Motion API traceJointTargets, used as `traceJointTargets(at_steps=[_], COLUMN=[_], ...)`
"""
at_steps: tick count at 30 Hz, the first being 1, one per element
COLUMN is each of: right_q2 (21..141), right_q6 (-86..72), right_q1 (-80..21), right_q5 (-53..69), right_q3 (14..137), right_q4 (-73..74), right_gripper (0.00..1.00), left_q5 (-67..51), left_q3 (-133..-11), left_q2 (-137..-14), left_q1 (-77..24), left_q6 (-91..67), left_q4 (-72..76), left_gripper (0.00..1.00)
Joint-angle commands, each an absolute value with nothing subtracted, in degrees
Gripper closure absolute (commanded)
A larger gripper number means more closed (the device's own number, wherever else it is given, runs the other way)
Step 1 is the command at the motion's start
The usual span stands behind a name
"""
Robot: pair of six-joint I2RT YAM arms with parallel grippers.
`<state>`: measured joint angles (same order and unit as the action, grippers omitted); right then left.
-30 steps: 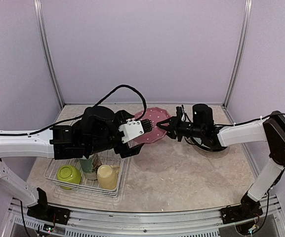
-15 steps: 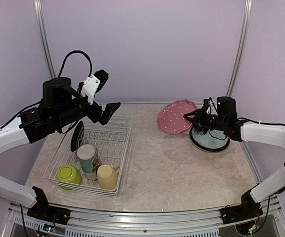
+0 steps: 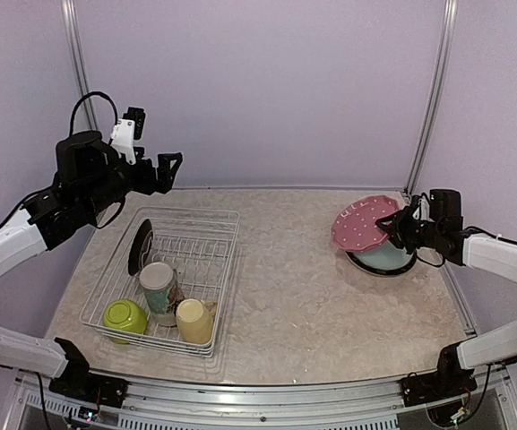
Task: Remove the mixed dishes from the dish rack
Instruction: Place the plate with another plate.
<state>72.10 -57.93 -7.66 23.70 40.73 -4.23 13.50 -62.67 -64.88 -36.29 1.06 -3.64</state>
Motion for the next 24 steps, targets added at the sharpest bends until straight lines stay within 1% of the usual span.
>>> traceJointTargets(at_steps=[1,6,12,21,24], right_q2=[67.82,67.48,70.70,77.13,78.54], right_q6=[-56.35,-55.42,-55.59,-57.07,-57.62], right_q1=[-3.34,0.91,5.51,7.28,7.63], right_q5=[25.97,27.00,30.15,34.01,34.77], right_q3=[39.57,37.88,37.56,37.53,37.36], right_q4=[-7.39,-6.57,-8.82,-14.39,-15.98], right_gripper=[1.00,1.00,1.00,1.00,0.95], left_q5=[12.26,8.19,6.24,1.02,0.35], left_q3=[-62.40,-62.69,-64.43,-65.72,-66.10], left_q2=[-64.60,-65.06,-66.98,-68.07,-68.43], left_q1=[-32.97,-30.15,-29.47,-26.28,-25.05], left_q6=[-6.07,-8.94,-9.64,-13.27,-14.88], left_q4=[-3.51,-4.27,-6.51,-7.95,-8.53], left_gripper=[0.01,0.01,0.01,0.01,0.01])
